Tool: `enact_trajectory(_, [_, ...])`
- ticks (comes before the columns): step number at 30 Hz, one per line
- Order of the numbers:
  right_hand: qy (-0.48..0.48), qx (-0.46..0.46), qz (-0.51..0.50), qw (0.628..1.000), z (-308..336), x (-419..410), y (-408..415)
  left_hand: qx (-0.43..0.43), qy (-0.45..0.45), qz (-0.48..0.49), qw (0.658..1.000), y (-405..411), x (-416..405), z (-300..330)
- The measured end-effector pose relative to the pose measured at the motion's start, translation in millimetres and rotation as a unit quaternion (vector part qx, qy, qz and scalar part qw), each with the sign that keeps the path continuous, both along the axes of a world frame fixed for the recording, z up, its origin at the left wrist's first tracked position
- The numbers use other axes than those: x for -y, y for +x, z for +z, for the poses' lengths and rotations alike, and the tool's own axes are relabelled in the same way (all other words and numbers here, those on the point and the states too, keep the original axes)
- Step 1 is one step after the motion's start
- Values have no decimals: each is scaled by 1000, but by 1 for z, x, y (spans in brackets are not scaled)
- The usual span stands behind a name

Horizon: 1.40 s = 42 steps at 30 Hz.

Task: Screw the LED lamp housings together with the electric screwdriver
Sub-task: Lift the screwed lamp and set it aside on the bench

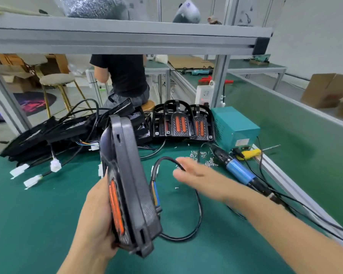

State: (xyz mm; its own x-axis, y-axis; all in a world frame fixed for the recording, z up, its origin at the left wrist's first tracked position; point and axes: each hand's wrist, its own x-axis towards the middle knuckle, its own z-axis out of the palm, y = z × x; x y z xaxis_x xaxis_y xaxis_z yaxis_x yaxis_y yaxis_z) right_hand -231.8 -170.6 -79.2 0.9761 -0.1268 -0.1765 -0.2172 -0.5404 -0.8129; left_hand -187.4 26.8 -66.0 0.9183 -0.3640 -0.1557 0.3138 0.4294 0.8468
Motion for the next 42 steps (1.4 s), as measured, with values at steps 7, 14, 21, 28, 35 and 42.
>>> enact_trajectory(7, [321, -11, -101, 942, 3, -1, -13, 57, 163, 119, 978, 34, -16, -16])
enact_trajectory(14, [383, 84, -65, 918, 27, -36, -22, 193, 295, 193, 916, 26, 15, -38])
enact_trajectory(21, [194, 235, -100, 947, 7, -56, -46, 203, 289, 187, 917, 9, 36, -32])
enact_trajectory(28, [287, 245, -131, 917, 14, -40, -47, 56, 82, -42, 994, 1, 32, -17])
enact_trajectory(35, [348, 258, -135, 891, 32, -26, -38, -10, 281, -96, 955, -1, 28, -49])
enact_trajectory(42, [412, 263, -93, 867, 46, -30, -35, -123, 210, -266, 933, -19, 43, -52])
